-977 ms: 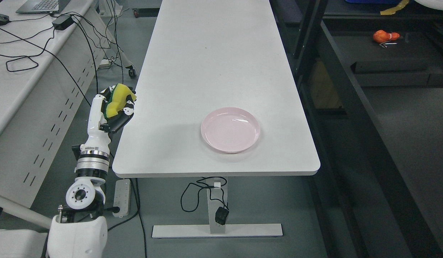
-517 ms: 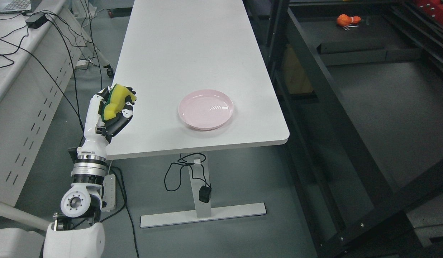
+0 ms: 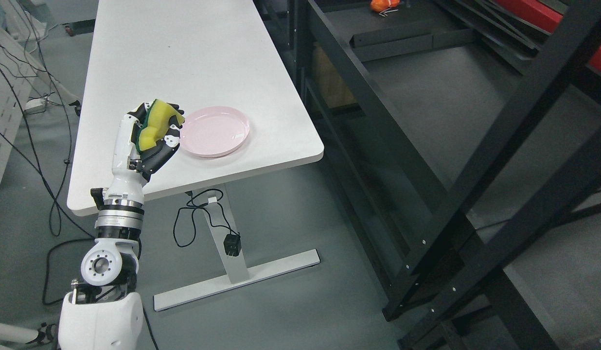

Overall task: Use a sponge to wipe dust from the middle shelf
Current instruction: 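Hold the sponge up in the left hand while turning toward the shelf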

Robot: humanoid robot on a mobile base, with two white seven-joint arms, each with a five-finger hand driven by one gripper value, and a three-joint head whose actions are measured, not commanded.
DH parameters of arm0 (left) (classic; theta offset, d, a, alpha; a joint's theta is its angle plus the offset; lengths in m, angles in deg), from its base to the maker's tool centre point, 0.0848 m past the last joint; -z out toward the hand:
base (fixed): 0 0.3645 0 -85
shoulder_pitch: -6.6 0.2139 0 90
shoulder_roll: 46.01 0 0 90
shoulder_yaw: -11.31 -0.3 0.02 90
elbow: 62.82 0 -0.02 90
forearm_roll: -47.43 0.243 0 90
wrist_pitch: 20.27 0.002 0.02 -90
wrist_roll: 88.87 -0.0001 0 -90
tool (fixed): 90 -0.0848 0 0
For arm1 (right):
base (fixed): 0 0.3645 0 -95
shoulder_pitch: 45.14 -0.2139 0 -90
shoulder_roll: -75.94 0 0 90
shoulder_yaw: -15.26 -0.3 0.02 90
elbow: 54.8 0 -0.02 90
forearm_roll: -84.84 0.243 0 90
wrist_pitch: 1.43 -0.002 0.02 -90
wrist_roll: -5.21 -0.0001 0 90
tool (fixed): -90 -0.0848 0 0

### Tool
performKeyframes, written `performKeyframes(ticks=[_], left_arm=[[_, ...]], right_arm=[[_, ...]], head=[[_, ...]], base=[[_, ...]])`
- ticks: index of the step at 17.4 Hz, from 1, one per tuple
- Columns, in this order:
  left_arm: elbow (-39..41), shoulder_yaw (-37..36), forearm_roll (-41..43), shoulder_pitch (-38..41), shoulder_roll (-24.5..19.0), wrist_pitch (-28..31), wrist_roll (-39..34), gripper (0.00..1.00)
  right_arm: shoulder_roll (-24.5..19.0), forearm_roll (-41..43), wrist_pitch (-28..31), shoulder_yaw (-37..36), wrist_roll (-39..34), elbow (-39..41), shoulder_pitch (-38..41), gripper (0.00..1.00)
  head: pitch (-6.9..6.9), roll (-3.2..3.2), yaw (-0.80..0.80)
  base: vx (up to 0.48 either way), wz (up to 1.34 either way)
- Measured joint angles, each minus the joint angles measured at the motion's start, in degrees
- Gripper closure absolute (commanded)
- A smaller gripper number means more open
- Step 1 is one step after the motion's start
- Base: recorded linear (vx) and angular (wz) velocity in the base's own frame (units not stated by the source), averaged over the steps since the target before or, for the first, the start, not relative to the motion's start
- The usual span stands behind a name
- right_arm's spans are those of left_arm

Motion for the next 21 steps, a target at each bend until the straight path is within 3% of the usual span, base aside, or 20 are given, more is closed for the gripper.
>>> performKeyframes(ticks=[21], left_arm=[[0.6,-1.2,0.0,-5.4,0.1,2.1,-0.4,1.00]], right_arm=[[0.0,0.0,0.0,0.0,0.0,0.0,0.0,0.00]], head=[[0.00,0.00,0.00]], base=[[-0.142,-0.49]])
